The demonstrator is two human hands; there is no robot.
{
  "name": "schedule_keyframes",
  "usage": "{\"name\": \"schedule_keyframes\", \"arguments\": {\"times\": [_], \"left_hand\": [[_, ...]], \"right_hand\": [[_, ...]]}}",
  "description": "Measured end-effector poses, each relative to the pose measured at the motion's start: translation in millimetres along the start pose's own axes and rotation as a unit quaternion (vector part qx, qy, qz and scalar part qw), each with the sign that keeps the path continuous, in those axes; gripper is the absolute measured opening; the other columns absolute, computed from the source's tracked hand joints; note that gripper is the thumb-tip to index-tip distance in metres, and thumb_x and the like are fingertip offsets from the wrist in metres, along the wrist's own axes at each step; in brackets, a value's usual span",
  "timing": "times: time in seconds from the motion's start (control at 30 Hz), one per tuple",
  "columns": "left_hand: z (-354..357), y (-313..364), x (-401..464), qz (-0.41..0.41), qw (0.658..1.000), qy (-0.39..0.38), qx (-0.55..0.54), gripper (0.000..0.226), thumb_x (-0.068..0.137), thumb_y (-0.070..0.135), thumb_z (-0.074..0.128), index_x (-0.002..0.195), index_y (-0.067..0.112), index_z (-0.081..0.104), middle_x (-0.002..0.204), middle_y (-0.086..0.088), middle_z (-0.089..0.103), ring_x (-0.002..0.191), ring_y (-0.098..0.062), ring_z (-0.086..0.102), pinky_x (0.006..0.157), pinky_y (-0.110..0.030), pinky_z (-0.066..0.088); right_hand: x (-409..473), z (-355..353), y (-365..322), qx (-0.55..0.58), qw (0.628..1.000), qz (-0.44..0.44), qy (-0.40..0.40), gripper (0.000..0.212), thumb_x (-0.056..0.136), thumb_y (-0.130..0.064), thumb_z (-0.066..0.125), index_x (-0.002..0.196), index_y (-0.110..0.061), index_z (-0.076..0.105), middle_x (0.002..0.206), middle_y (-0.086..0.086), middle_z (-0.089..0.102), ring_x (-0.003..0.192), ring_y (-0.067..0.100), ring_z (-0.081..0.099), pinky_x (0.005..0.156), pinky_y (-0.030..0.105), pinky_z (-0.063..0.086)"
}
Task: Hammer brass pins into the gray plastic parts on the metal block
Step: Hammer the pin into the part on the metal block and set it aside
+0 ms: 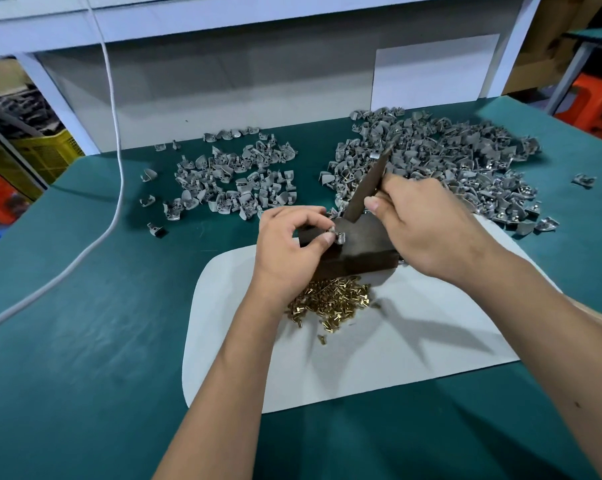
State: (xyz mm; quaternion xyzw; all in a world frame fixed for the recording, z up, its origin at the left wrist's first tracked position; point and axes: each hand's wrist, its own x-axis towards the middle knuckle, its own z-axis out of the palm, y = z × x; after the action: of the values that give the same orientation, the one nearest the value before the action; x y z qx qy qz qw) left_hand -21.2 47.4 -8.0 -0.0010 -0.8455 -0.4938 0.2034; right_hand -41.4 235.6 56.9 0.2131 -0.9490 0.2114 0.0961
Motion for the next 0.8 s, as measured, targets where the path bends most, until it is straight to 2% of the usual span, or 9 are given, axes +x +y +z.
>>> {"name": "schedule_keyframes", "arguments": {"times": [0.1,0.27,0.33,0.4,0.57,0.63,0.73,0.77,0.8], "left_hand": [[-4,-2,2,-0.019,1.0,-0.014,0.017,0.024,0.081,0.01,0.084,0.079,0.032,0.073,0.114,0.009,0.07,0.127,-0.018,0.049,0.1,-0.009,0.03],[-3,-4,5,-0.035,0.999,-0.029,-0.005,0.019,0.081,0.009,0.083,0.08,0.027,0.077,0.114,0.006,0.071,0.127,-0.022,0.055,0.112,-0.034,0.041],[-3,-6,6,-0.04,0.999,-0.034,-0.014,0.017,0.081,0.009,0.083,0.081,0.026,0.078,0.114,0.005,0.071,0.126,-0.023,0.056,0.11,-0.042,0.044],[-3,-8,5,-0.042,0.998,-0.036,-0.02,0.017,0.082,0.01,0.083,0.081,0.026,0.077,0.114,0.004,0.072,0.126,-0.023,0.056,0.109,-0.043,0.046],[-1,-8,5,-0.044,0.998,-0.035,-0.023,0.018,0.082,0.008,0.082,0.08,0.025,0.077,0.116,-0.001,0.071,0.125,-0.02,0.059,0.107,-0.04,0.048],[-1,-7,5,-0.052,0.998,-0.037,-0.02,0.014,0.083,0.009,0.082,0.082,0.022,0.079,0.117,0.001,0.071,0.124,-0.017,0.059,0.108,-0.04,0.047],[-2,-9,6,-0.058,0.997,-0.036,-0.021,0.015,0.083,0.012,0.082,0.08,0.026,0.078,0.118,0.006,0.071,0.124,-0.017,0.058,0.109,-0.043,0.046],[-2,-9,7,-0.059,0.997,-0.035,-0.022,0.015,0.083,0.011,0.082,0.08,0.026,0.078,0.118,0.006,0.071,0.125,-0.016,0.058,0.11,-0.043,0.045],[-1,-9,6,-0.06,0.997,-0.035,-0.021,0.014,0.083,0.01,0.082,0.081,0.024,0.079,0.118,0.004,0.071,0.125,-0.016,0.058,0.11,-0.043,0.045]], "right_hand": [[-3,4,0,-0.014,1.0,-0.003,-0.026,0.024,0.107,-0.039,0.042,0.095,-0.02,0.051,0.071,-0.007,0.049,0.076,0.034,0.059,0.066,0.043,0.048],[-1,-1,-2,-0.018,0.999,-0.033,-0.007,0.022,0.107,-0.04,0.042,0.096,-0.022,0.049,0.069,-0.013,0.044,0.073,0.032,0.056,0.063,0.039,0.04],[-1,-5,-5,-0.004,0.998,-0.051,0.047,0.02,0.106,-0.04,0.042,0.097,-0.023,0.048,0.069,-0.009,0.05,0.068,0.029,0.055,0.06,0.037,0.038],[0,-5,-10,-0.012,0.996,-0.058,0.069,0.021,0.107,-0.039,0.04,0.103,-0.021,0.05,0.074,-0.001,0.06,0.067,0.031,0.058,0.06,0.04,0.045],[2,2,-22,-0.122,0.988,-0.029,-0.088,0.024,0.108,-0.039,0.039,0.111,-0.019,0.053,0.092,0.01,0.063,0.089,0.039,0.063,0.068,0.039,0.038],[6,-10,-21,-0.119,0.991,-0.035,-0.057,0.022,0.107,-0.04,0.041,0.108,-0.022,0.054,0.098,0.011,0.068,0.087,0.037,0.063,0.069,0.04,0.042],[7,-15,-18,-0.002,0.996,-0.035,0.084,0.023,0.106,-0.039,0.044,0.109,-0.02,0.057,0.089,0.008,0.069,0.075,0.033,0.063,0.068,0.041,0.053],[6,-13,-19,0.003,0.995,-0.032,0.096,0.025,0.107,-0.038,0.043,0.111,-0.017,0.056,0.087,0.008,0.068,0.074,0.032,0.063,0.068,0.042,0.054],[3,-7,-19,-0.017,0.998,-0.025,0.06,0.026,0.108,-0.038,0.041,0.111,-0.016,0.054,0.087,0.008,0.066,0.074,0.032,0.062,0.068,0.042,0.053]]}}
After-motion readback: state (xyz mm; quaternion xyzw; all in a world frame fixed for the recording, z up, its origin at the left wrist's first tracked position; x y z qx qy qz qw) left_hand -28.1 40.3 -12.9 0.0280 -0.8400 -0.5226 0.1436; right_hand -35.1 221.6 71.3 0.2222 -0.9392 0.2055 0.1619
